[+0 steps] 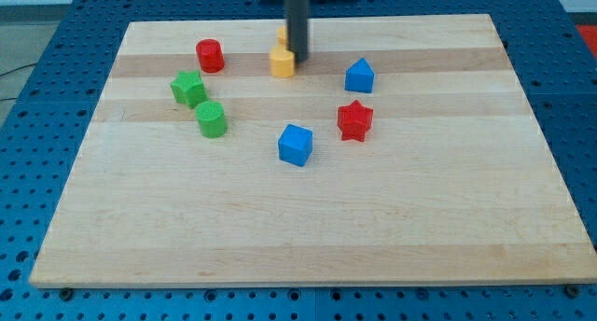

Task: Move the yellow heart into the green circle

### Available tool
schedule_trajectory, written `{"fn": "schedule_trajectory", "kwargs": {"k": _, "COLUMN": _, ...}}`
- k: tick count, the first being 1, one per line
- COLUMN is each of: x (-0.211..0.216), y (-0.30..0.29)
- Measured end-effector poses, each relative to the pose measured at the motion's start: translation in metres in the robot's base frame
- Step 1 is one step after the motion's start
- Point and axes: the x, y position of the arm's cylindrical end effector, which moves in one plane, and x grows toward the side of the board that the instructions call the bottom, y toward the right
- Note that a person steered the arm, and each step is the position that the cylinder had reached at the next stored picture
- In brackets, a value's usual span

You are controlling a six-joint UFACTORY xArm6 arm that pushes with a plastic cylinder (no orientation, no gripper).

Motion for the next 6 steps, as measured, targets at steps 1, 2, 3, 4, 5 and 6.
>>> {"fn": "schedule_trajectory", "kwargs": {"k": 1, "x": 0.039, "y": -0.037}}
{"fn": "schedule_trajectory", "kwargs": {"k": 2, "x": 0.055, "y": -0.062}}
{"fn": "schedule_trajectory", "kwargs": {"k": 3, "x": 0.035, "y": -0.062}}
{"fn": "schedule_trajectory", "kwargs": {"k": 4, "x": 0.012, "y": -0.050}}
{"fn": "schedule_trajectory", "kwargs": {"k": 5, "x": 0.042, "y": -0.092}}
{"fn": "schedule_trajectory", "kwargs": {"k": 6, "x": 0.080, "y": -0.080}}
